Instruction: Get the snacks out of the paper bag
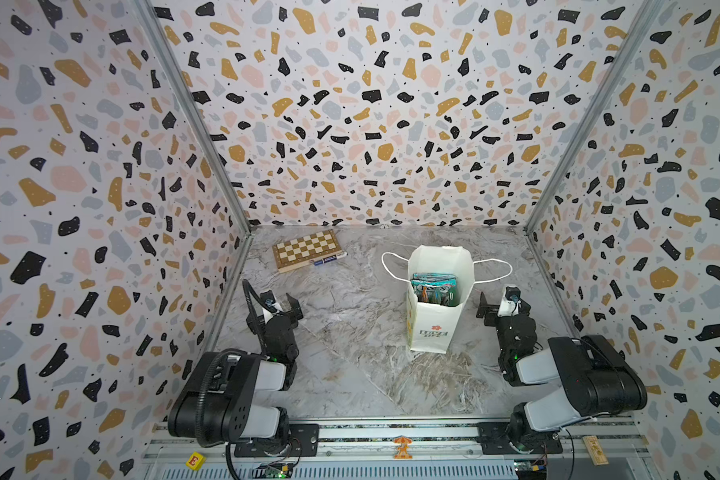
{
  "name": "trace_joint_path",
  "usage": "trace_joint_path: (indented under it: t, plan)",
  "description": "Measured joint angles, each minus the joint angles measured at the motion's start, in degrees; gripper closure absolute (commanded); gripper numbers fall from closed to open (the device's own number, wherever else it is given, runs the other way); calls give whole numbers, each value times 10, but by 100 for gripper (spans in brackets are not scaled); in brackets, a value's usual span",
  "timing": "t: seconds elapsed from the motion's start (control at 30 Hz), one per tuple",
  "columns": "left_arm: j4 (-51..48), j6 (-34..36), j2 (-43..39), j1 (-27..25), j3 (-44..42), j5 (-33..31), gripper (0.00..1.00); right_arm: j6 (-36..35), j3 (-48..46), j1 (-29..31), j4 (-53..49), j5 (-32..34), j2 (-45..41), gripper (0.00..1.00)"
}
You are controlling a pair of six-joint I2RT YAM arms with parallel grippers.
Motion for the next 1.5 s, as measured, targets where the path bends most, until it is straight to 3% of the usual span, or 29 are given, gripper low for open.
trace_joint_path:
  t: [0.97,1.1,1.3,1.4,1.5]
  plan:
    - [-14,-3,-10,-3,0,-15,0,1,0,5,0,18,-2,1]
    - [-69,-17,-64,-3,5,-42,0,1,0,6,-5,23,-20,1]
    - [-272,-94,-154,-3,107,-76,0,0,34,34,-118,74,-98,1]
    - [-378,-150,-175,-3,186,-35,0,32,81,39,-214,93,-145,1]
    - [-452,-207,-177,-3,256,64,0,81,122,40,-305,83,-179,1]
